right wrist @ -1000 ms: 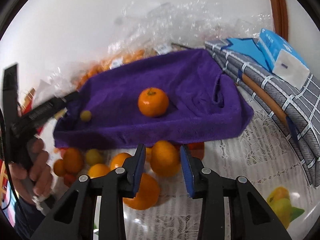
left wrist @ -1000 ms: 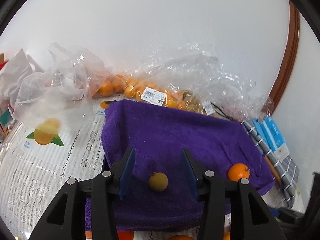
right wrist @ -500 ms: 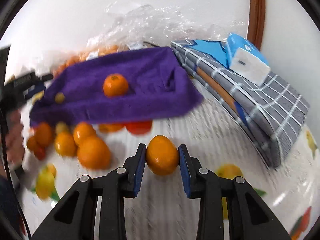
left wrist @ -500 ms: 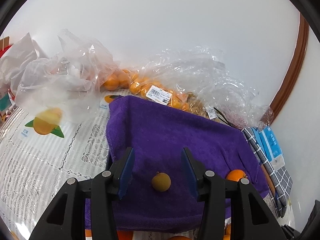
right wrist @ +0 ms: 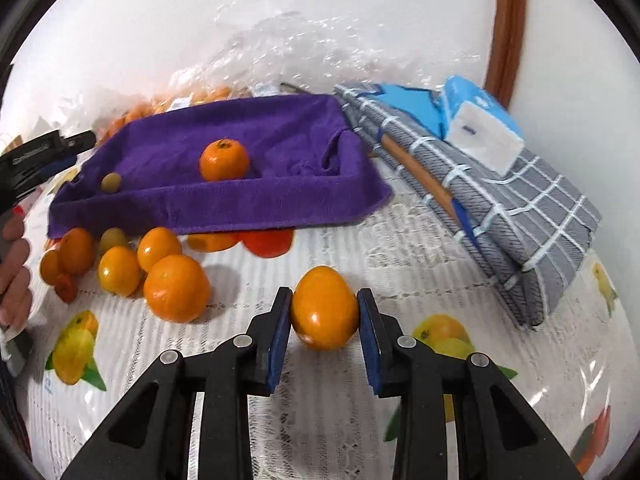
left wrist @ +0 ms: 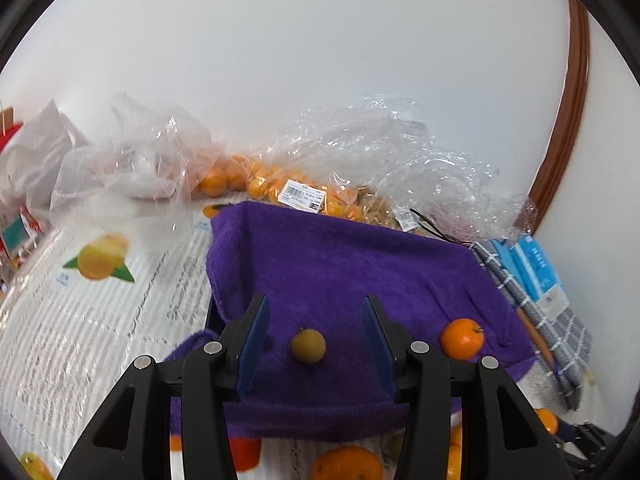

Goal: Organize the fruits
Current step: 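Grasp another orange from the fruit row with the right tool, then grasp an orange with the left tool while the right tool holds its orange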

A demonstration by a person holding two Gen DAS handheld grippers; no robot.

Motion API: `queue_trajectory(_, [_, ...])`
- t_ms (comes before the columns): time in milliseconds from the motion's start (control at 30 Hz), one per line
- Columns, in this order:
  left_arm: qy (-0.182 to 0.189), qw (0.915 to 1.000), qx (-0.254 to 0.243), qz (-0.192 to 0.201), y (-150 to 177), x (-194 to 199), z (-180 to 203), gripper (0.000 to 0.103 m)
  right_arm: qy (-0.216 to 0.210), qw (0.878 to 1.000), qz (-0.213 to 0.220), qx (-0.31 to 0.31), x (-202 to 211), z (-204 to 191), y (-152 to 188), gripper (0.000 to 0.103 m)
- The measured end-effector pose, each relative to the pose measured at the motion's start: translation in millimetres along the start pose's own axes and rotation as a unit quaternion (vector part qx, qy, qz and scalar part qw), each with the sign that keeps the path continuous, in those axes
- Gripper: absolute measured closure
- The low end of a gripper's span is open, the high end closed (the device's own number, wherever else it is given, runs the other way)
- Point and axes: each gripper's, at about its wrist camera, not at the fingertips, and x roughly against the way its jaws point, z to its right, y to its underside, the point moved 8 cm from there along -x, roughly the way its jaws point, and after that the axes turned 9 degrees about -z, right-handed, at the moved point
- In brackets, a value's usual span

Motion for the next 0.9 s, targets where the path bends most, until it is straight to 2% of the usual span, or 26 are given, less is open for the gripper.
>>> queue_trajectory(67, [0.011,0.9999,0.007,0.0,5.2,9.9,-3.0,0.057,-0.002,1.0,0.008,-0.003,3.6,1.2,-0.4,0.071])
queue_trajectory(200, [0.01,0.9999,0.005,-0.006,33.1,29.3,-17.1,0.057,-0.008,1.0,0.019,-0.021,8.7,8.2,-1.1,0.071])
queue_trajectory(400, [0.013,0.9979,-0.012,-0.062,79.6,36.5,-30.0,0.057,-0.028,0.999,0.026,-0.03,10.6,9.5,-1.5,0.07])
queue_trajectory(433, [0.023,0.9973,-0.015,-0.068,83.1,36.5,-28.3,0.057,-0.031,0.999,0.029,-0.03,11.5,8.9,-1.7,0.071])
queue_trajectory(600, [0.022,0.9948,-0.035,-0.093,92.6,29.7,-20.4,0.058,-0.033,0.998,0.033,-0.041,12.9,12.4,-1.4,0.07])
queue_trajectory(667, [0.037,0.9941,-0.032,-0.097,92.8,28.7,-20.0,0.072,-0.032,0.998,0.035,-0.048,13.8,15.2,-1.0,0.07])
queue_trajectory(900, [0.034,0.9948,-0.034,-0.09,94.9,34.1,-17.9,0.074,-0.028,0.997,0.038,-0.058,15.1,17.7,0.1,0.07])
